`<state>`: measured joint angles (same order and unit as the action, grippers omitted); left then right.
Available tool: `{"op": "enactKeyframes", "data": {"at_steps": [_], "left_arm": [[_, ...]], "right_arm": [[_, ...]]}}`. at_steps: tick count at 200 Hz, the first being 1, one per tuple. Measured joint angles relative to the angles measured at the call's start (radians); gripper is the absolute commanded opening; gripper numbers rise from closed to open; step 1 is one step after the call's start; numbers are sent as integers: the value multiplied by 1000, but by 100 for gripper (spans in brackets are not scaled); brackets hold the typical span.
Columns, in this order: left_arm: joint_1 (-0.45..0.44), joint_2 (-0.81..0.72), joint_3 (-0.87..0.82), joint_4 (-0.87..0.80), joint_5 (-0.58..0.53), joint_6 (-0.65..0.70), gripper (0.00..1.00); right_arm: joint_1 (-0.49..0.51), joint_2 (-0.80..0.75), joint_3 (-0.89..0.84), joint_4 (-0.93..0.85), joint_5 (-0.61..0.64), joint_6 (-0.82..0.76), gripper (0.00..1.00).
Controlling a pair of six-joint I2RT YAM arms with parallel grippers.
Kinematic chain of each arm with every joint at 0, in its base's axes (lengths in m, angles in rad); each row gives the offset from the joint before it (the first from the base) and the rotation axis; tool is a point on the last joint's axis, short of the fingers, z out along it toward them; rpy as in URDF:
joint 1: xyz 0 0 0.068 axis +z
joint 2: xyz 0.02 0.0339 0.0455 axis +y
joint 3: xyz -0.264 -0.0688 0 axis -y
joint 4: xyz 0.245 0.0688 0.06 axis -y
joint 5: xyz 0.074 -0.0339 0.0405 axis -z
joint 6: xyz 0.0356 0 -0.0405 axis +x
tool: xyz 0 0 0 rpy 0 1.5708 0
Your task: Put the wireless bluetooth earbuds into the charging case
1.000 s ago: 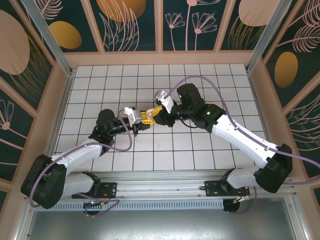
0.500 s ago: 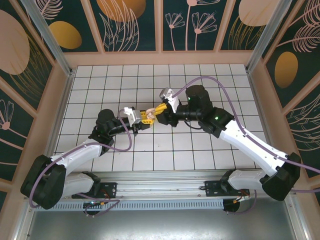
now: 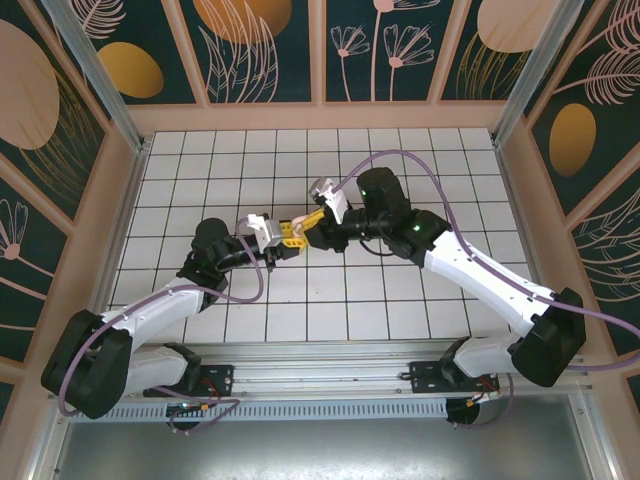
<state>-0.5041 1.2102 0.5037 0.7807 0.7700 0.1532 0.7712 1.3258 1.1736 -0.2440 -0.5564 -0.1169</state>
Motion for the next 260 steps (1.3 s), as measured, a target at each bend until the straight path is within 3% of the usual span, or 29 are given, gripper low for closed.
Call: {"op": "enactKeyframes", "data": {"at_steps": [89, 160, 183, 223, 260], "left_arm": [[-2, -3, 0, -18, -1, 15, 20], [-2, -30, -2, -15, -74, 104, 19], [-2, -30, -7, -15, -75, 132, 19], [-2, -34, -12, -15, -71, 159, 20], [-2, -34, -12, -16, -65, 165, 19]], "right_arm": [[-6, -10, -6, -23, -8, 74, 18], [-11, -166, -97, 51, 13, 177, 41], [-11, -172, -97, 93, 5, 172, 44], [-11, -173, -122, 116, -2, 10, 48], [1, -173, -132, 96, -25, -309, 43]]}}
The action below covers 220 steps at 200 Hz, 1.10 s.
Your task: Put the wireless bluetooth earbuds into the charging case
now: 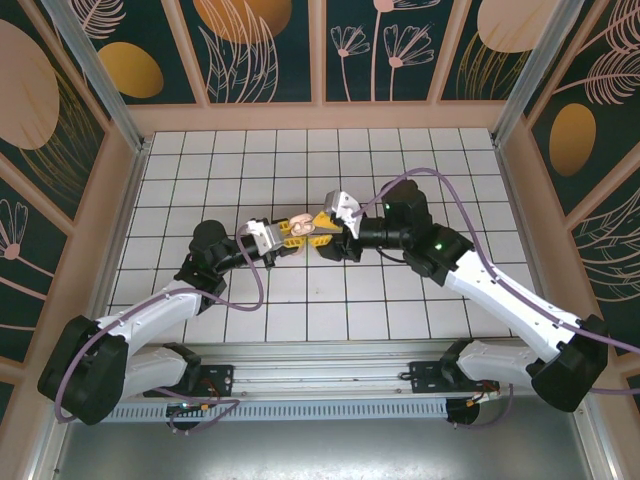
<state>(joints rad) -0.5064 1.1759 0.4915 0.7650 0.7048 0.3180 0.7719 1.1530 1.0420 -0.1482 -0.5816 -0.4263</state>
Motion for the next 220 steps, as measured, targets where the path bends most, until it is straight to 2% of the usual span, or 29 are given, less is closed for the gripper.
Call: {"op": "enactKeyframes", "data": {"at_steps": [30, 73, 220], "left_arm": [[0, 0, 0, 0, 5, 4, 19], [0, 0, 0, -3, 5, 4, 19], [5, -7, 0, -11, 11, 3, 19]], "right_arm": [[11, 18, -1, -17, 9, -181, 43], [21, 68, 3, -18, 32, -298, 44], [23, 146, 49, 14, 23, -335, 40]]}}
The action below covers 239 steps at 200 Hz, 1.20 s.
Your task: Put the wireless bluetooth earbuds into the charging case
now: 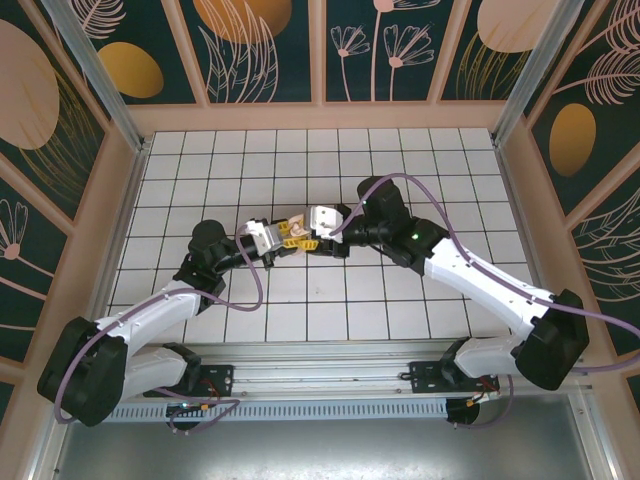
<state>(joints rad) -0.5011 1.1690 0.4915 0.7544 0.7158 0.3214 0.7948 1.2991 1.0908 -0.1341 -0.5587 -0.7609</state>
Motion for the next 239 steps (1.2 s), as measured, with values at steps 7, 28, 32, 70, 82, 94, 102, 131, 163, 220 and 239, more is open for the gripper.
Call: {"op": "enactKeyframes", "data": {"at_steps": [7, 28, 32, 70, 82, 94, 102, 131, 163, 220, 239], "left_arm": [[0, 0, 0, 0, -1, 0, 19], [2, -2, 0, -4, -6, 0, 19], [2, -2, 0, -4, -7, 0, 19], [2, -3, 0, -6, -10, 0, 19], [2, -5, 0, -13, -10, 0, 19], [2, -5, 0, -20, -10, 0, 19], [2, -5, 0, -25, -10, 0, 19], [1, -5, 0, -34, -9, 0, 18], [0, -5, 0, -33, -11, 0, 18], [0, -5, 0, -33, -11, 0, 18], [0, -5, 0, -33, -10, 0, 18]], "right_arm": [[0, 2, 1, 3, 0, 0, 40], [0, 8, 1, 15, 1, 4, 38], [0, 9, 1, 18, 1, 4, 37], [-1, 12, 1, 34, 16, 36, 26], [-1, 12, 2, 33, 24, 45, 23], [0, 12, 2, 29, 35, 53, 22], [3, 12, 2, 24, 43, 58, 21], [18, -4, -2, 3, 80, 72, 18], [55, -32, -21, -37, 79, 91, 15], [69, -60, -39, -58, 95, 111, 33], [71, -85, -45, -41, 106, 100, 37]]}}
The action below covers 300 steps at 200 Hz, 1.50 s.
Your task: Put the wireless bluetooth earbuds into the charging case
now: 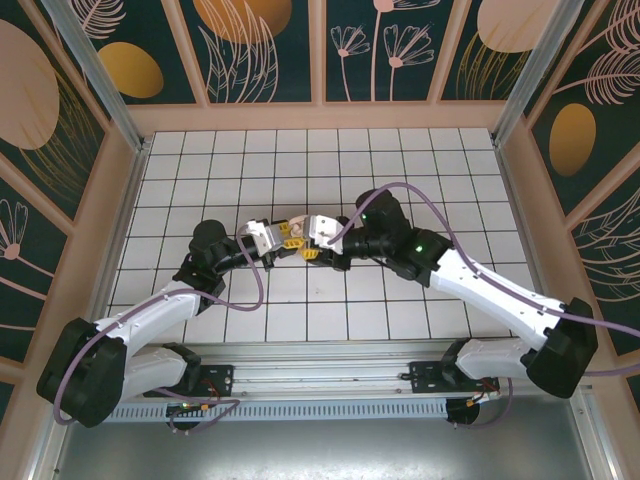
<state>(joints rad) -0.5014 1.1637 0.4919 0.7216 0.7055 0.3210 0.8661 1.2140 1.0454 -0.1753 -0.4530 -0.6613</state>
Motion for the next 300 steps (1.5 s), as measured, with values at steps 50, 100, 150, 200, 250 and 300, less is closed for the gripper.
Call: {"op": "enactKeyframes", "data": {"at_steps": [50, 100, 150, 200, 250, 300], "left_arm": [[0, 0, 0, 0, 0, 0, 18], [0, 0, 0, 0, 0, 0, 18], [0, 0, 0, -1, 0, 0, 18], [0, 0, 0, -2, 0, 0, 18], [0, -6, 0, -6, 3, 0, 18], [0, -11, 0, -28, 3, 0, 18]], "right_arm": [[0, 7, 16, 18, 19, -90, 38], [0, 59, 58, 18, 18, -145, 38], [0, 90, 77, 12, 17, -175, 38], [-10, 100, 83, 13, 8, -180, 38], [-39, 125, 104, -1, -5, -197, 38], [-41, 144, 130, -42, -6, -209, 35]]}}
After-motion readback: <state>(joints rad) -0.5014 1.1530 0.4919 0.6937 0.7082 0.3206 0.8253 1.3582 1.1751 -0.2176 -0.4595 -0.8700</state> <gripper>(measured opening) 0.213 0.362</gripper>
